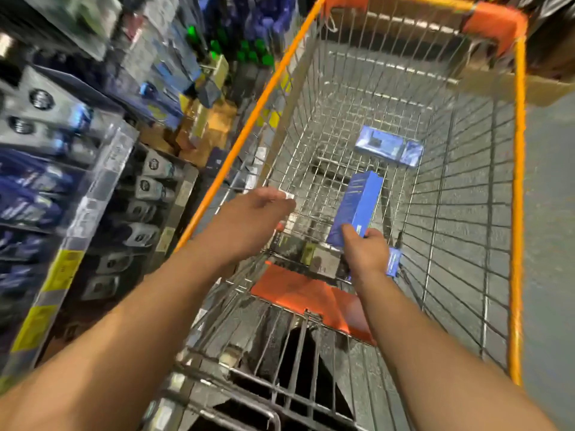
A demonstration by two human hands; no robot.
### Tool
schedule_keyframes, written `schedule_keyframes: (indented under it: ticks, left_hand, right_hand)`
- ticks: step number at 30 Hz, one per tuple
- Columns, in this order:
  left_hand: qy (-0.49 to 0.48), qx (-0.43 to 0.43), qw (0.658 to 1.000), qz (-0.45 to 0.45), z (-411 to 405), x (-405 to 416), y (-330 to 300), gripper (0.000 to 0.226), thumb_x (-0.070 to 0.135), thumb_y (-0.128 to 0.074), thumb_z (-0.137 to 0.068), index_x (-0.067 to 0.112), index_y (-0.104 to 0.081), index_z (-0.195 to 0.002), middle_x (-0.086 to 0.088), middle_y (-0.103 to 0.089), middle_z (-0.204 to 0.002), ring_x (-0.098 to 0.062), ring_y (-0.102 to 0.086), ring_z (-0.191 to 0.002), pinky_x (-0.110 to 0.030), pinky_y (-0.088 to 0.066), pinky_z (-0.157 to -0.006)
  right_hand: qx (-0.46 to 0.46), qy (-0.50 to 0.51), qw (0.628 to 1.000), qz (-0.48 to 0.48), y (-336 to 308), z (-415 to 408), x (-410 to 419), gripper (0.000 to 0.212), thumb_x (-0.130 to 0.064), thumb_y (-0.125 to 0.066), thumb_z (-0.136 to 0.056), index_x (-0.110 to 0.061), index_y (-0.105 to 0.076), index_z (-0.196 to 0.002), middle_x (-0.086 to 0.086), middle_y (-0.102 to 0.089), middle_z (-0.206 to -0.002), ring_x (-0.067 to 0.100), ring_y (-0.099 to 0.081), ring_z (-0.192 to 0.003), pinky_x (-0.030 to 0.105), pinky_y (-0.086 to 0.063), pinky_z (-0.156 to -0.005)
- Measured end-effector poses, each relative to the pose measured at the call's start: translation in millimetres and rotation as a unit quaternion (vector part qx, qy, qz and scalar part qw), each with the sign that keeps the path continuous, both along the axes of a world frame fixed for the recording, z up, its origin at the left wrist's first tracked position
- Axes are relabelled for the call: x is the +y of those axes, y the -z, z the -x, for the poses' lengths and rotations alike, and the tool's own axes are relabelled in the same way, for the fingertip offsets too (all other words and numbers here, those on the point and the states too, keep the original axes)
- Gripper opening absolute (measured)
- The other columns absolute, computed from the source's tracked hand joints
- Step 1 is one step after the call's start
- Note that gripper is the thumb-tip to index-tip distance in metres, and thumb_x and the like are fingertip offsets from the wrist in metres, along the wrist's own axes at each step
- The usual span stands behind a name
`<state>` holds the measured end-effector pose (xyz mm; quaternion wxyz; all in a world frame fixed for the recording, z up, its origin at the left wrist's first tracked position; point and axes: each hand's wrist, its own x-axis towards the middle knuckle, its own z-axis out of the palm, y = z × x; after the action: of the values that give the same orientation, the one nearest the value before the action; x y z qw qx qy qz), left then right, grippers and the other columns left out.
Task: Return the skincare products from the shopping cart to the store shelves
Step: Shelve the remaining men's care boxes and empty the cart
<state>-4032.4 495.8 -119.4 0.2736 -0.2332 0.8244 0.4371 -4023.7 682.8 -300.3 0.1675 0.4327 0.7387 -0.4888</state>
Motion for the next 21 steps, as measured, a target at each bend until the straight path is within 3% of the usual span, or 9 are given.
schedule_keyframes:
  ticks: [4, 6, 10, 12, 14, 16, 19, 21]
  left_hand:
    - [-0.047, 0.01, 0.998, -0.05, -18, -8, -32, 0.014, 0.042, -0.062, -0.097, 0.031, -0.069, -0.101, 0.01, -0.071, -0.093, 0.002, -0.064, -0.069, -0.029, -0.05, -0.073]
    - [-0.039, 0.026, 0.997, -0.058, -27, -14, -49, 0.015, 0.044, -0.064, -0.095, 0.031, -0.069, -0.099, 0.009, -0.071, -0.094, -0.005, -0.064, -0.076, -0.037, -0.055, -0.081]
    - [-0.029, 0.079, 0.996, -0.043, -41, -30, -90, 0.02, 0.044, -0.061, -0.097, 0.033, -0.071, -0.111, 0.013, -0.07, -0.102, -0.011, -0.066, -0.095, -0.037, -0.054, -0.091]
    - [-0.044, 0.106, 0.992, -0.055, -46, -39, -110, 0.017, 0.042, -0.062, -0.096, 0.036, -0.071, -0.108, 0.012, -0.07, -0.097, -0.019, -0.068, -0.093, -0.039, -0.056, -0.083]
    - [-0.067, 0.125, 0.987, -0.075, -52, -45, -130, 0.015, 0.047, -0.065, -0.09, 0.038, -0.071, -0.1, 0.003, -0.072, -0.098, -0.027, -0.072, -0.089, -0.041, -0.058, -0.066]
    - [-0.09, 0.145, 0.979, -0.109, -58, -51, -145, 0.024, 0.052, -0.062, -0.079, 0.039, -0.069, -0.099, -0.006, -0.071, -0.106, -0.026, -0.073, -0.085, -0.039, -0.057, -0.056]
    - [-0.103, 0.187, 0.965, -0.152, -67, -64, -166, 0.025, 0.04, -0.065, -0.094, 0.038, -0.065, -0.119, -0.009, -0.068, -0.109, -0.018, -0.068, -0.086, -0.033, -0.057, -0.051]
    - [-0.121, 0.211, 0.955, -0.172, -73, -75, -180, 0.034, 0.027, -0.063, -0.1, 0.033, -0.061, -0.133, -0.007, -0.069, -0.106, -0.014, -0.067, -0.088, -0.037, -0.061, -0.054]
  right_hand:
    - [0.073, 0.016, 0.996, 0.042, -52, -6, -19, 0.044, -0.055, -0.07, -0.06, -0.017, -0.056, -0.076, -0.001, -0.066, -0.072, 0.03, -0.066, -0.075, 0.042, -0.056, -0.076]
    - [0.093, 0.007, 0.995, 0.045, -76, -8, -28, 0.049, -0.059, -0.071, -0.057, -0.02, -0.051, -0.077, -0.001, -0.066, -0.072, 0.03, -0.067, -0.074, 0.047, -0.059, -0.077]
    - [0.165, 0.006, 0.983, 0.08, -142, -12, -57, 0.043, -0.049, -0.075, -0.056, -0.02, -0.05, -0.076, -0.002, -0.061, -0.068, 0.025, -0.06, -0.063, 0.051, -0.06, -0.071]
    - [0.202, -0.009, 0.976, 0.084, -175, -15, -72, 0.037, -0.04, -0.077, -0.064, -0.018, -0.048, -0.074, -0.005, -0.054, -0.063, 0.021, -0.05, -0.058, 0.041, -0.052, -0.063]
    - [0.24, -0.023, 0.966, 0.096, -203, -19, -86, 0.036, -0.032, -0.081, -0.074, -0.018, -0.048, -0.078, -0.006, -0.053, -0.064, 0.016, -0.047, -0.056, 0.034, -0.043, -0.06]
    - [0.277, -0.045, 0.955, 0.099, -231, -25, -100, 0.037, -0.029, -0.084, -0.08, -0.018, -0.049, -0.083, -0.006, -0.056, -0.069, 0.005, -0.047, -0.051, 0.03, -0.042, -0.059]
    - [0.351, -0.083, 0.926, 0.114, -276, -36, -123, 0.038, -0.028, -0.085, -0.081, -0.014, -0.055, -0.098, 0.001, -0.066, -0.087, -0.004, -0.055, -0.057, 0.018, -0.045, -0.059]
    - [0.399, -0.106, 0.901, 0.132, -303, -45, -137, 0.042, -0.026, -0.087, -0.079, -0.024, -0.055, -0.107, 0.0, -0.066, -0.103, -0.006, -0.061, -0.072, 0.012, -0.047, -0.065]
